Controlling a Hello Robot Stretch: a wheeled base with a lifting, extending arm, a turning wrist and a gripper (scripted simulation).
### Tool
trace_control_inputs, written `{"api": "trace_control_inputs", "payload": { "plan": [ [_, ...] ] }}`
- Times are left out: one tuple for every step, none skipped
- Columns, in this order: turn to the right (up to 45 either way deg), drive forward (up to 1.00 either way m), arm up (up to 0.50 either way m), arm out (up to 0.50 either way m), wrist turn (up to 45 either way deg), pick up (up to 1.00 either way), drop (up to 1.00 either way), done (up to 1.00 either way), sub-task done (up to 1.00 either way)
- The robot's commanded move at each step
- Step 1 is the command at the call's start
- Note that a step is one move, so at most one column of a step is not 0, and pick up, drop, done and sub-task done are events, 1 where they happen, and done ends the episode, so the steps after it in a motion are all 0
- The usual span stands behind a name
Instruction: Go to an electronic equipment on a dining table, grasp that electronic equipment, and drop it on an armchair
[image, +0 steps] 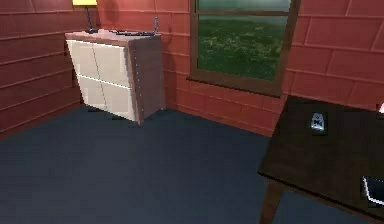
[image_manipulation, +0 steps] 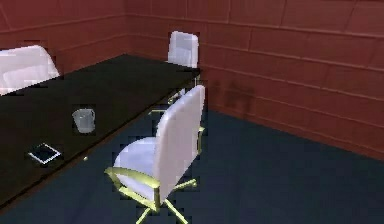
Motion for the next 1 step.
{"api": "trace_control_inputs", "payload": {
  "plan": [
    [0.0, 0.75, 0.0, 0.0, 0.0, 0.0, 0.0, 0.0, 0.0]
  ]
}}
